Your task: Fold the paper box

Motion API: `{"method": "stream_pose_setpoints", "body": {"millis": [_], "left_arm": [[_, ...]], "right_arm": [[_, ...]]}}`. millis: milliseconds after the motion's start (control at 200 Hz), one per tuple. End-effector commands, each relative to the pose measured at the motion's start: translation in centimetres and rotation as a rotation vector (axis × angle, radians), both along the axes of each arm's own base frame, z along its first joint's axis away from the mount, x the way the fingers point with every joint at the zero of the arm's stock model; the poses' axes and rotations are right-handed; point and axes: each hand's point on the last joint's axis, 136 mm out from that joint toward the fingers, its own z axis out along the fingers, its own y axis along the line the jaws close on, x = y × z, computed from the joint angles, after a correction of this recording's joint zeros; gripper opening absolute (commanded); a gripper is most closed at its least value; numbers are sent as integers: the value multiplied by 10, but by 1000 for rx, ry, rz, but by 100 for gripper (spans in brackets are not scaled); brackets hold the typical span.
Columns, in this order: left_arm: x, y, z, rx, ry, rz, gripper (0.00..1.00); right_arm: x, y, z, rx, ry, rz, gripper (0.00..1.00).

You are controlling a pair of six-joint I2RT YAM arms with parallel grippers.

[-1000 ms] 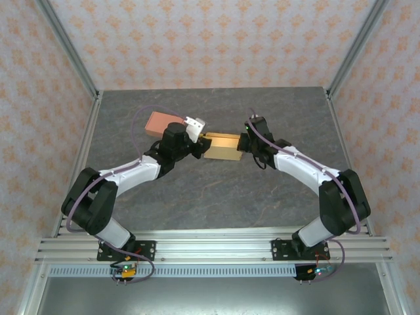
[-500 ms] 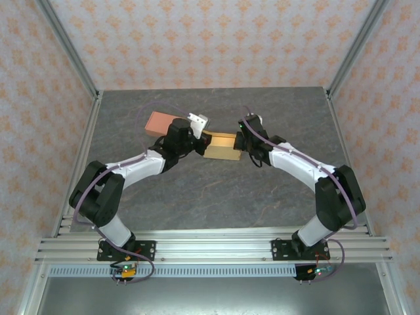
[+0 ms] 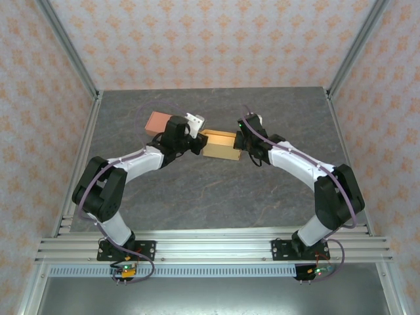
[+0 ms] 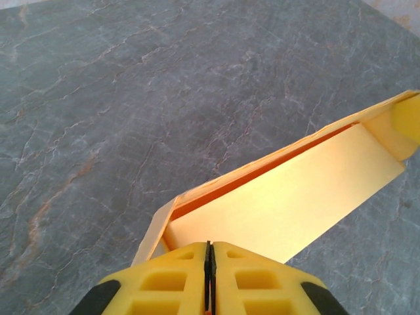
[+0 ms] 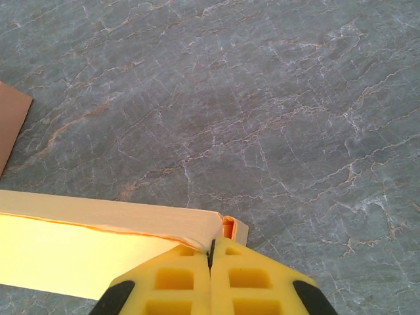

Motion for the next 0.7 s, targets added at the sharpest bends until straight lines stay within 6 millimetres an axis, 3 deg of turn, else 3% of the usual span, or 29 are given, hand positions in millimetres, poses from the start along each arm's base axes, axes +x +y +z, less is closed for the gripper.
{"method": "stream_pose_setpoints", "body": {"millis": [0, 45, 140, 240, 315, 516, 626, 696], "left_arm": [[1, 3, 29, -14, -58, -47, 27], [0, 3, 35, -34, -70, -71, 42], [-3, 2, 39, -41, -78, -126, 45], [-2, 0, 34, -6, -65, -163, 41], [3, 0, 31, -2, -62, -161, 27], [7, -8, 26, -3, -45, -206, 6], [4, -13, 28, -21, -42, -232, 6], [2, -13, 27, -20, -39, -234, 16]], "right_arm": [[-13, -3, -21, -49, 93, 4, 0], [-13, -3, -22, -53, 96, 6, 0], [-13, -3, -21, -59, 96, 10, 0], [-13, -3, -21, -60, 95, 11, 0], [-12, -3, -21, -57, 98, 11, 0], [-13, 0, -21, -50, 105, 18, 0], [-13, -1, -21, -51, 106, 15, 0], [-14, -2, -21, -51, 108, 12, 0]]}}
